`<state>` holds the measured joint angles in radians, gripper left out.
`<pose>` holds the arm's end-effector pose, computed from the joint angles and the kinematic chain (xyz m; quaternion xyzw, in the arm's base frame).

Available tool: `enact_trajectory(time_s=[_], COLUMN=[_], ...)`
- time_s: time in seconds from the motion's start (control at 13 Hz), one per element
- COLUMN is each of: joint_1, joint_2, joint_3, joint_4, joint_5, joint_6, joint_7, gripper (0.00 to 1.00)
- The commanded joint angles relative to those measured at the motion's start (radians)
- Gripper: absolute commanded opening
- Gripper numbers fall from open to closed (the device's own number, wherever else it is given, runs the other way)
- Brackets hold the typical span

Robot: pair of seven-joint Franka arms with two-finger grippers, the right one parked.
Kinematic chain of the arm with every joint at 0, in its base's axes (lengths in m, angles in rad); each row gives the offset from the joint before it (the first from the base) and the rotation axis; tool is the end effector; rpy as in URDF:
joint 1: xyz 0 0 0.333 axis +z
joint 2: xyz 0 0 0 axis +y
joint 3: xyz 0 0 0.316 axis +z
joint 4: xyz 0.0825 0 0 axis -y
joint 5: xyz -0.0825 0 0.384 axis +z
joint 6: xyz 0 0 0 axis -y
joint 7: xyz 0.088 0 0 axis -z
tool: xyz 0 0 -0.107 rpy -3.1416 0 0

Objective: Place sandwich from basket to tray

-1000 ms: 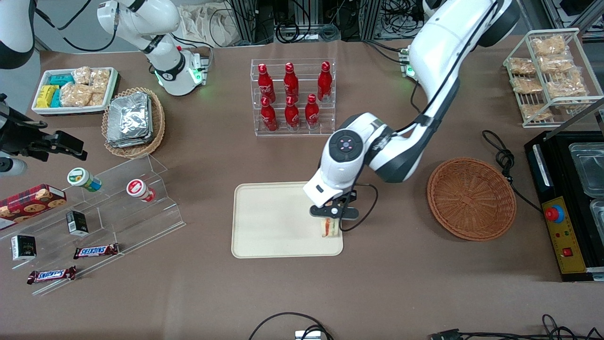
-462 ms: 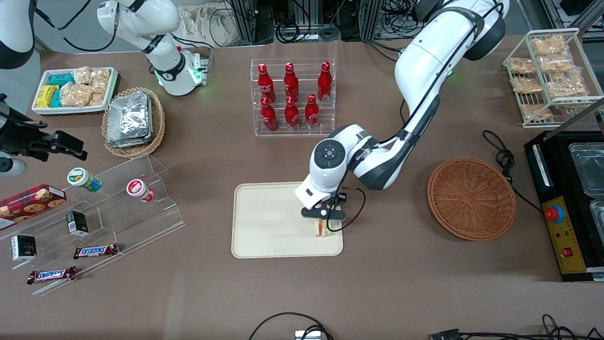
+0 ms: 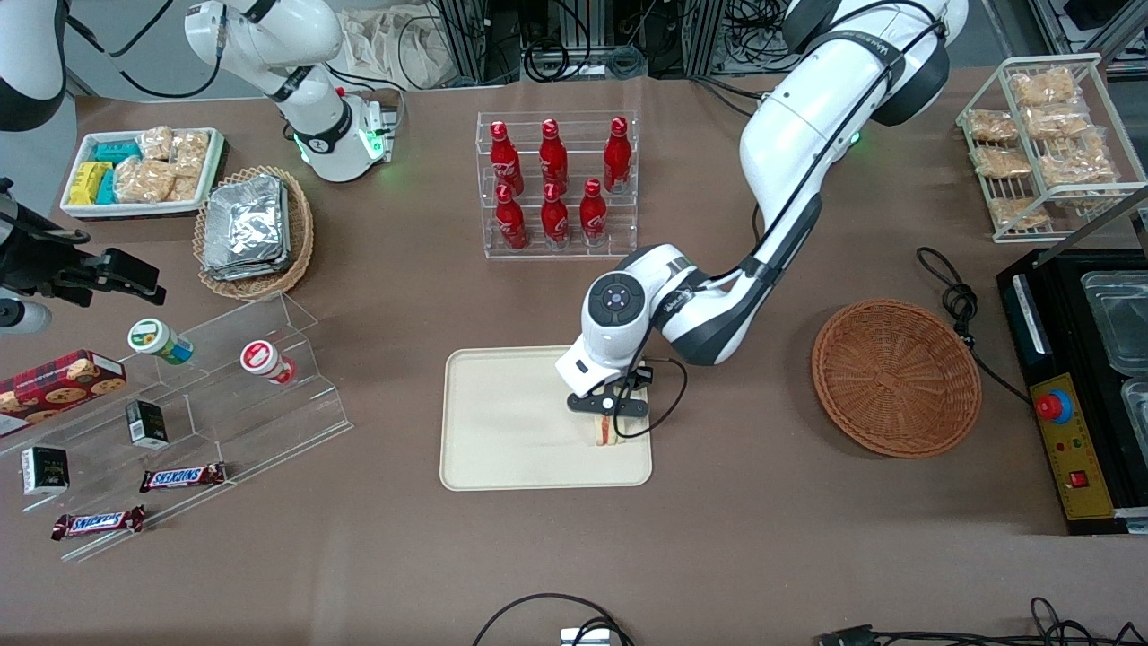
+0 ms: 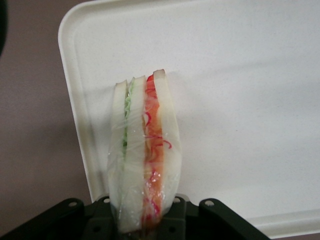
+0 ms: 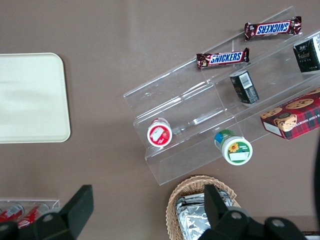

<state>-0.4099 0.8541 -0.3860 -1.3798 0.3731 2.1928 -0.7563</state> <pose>0.5651 -0.4711 0.2270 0.9978 -0.0648 0.0159 0.0031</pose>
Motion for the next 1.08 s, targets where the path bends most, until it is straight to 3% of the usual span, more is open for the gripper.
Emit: enact_trajectory(time_s=[0.0, 0.08, 0.15, 0.23, 0.31, 0.85, 1.0], joint_1=[-0.026, -0.026, -0.026, -0.026, -0.026, -0.014, -0.024], joint_2=[0.029, 0.033, 0.033, 0.033, 0.034, -0.023, -0.075], joint_3=[0.007, 0.009, 0.010, 0.010, 0.010, 0.016, 0.071], joint_4=[0.042, 0.042, 0.042, 0.042, 0.042, 0.068, 0.068], joint_5=[0.023, 0.023, 0.023, 0.023, 0.024, 0.033, 0.033], joint_6=[0.015, 0.019, 0.021, 0.030, 0.036, 0.019, -0.007], joint_7=[-0.018, -0.020, -0.029, -0.034, -0.034, -0.164, -0.228], gripper=[0.36, 0.46, 0.67, 0.96, 1.00, 1.00, 1.00])
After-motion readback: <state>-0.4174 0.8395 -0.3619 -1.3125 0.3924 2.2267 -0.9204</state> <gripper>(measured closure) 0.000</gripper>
